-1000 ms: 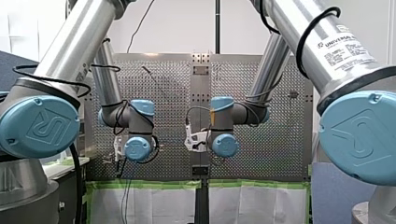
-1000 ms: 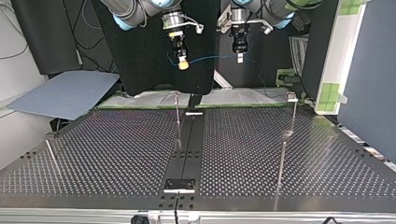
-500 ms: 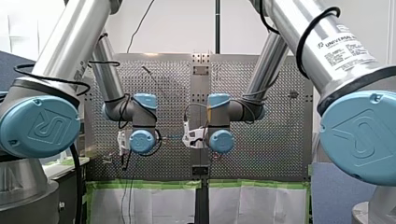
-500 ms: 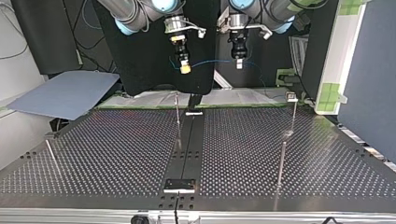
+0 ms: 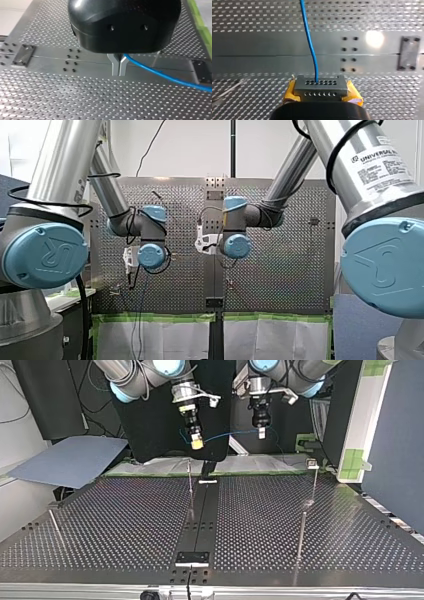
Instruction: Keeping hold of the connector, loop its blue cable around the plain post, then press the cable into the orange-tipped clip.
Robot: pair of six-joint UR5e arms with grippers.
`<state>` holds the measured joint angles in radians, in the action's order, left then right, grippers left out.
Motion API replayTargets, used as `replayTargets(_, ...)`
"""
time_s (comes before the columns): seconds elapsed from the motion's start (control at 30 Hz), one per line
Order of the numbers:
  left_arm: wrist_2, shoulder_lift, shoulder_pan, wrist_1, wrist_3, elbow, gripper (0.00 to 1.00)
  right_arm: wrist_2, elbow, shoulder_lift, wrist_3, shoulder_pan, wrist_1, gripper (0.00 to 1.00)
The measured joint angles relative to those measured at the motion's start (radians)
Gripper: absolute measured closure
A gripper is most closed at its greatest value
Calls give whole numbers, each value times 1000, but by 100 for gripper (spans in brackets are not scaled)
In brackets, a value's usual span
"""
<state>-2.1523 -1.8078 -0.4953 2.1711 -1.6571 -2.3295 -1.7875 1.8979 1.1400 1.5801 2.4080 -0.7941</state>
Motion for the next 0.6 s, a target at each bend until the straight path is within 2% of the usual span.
replayTargets(0.2, -13, 60, 9, 60, -5, 41, 100, 17, -45, 59, 16, -16, 59, 100)
replayTargets(0.4, -51, 117, 24, 117, -5, 94, 100, 38, -98, 112, 18, -40, 113, 100)
replayTargets(0.6, -99, 174, 38, 174, -4, 149, 100, 74, -145, 131, 19, -65, 167, 100)
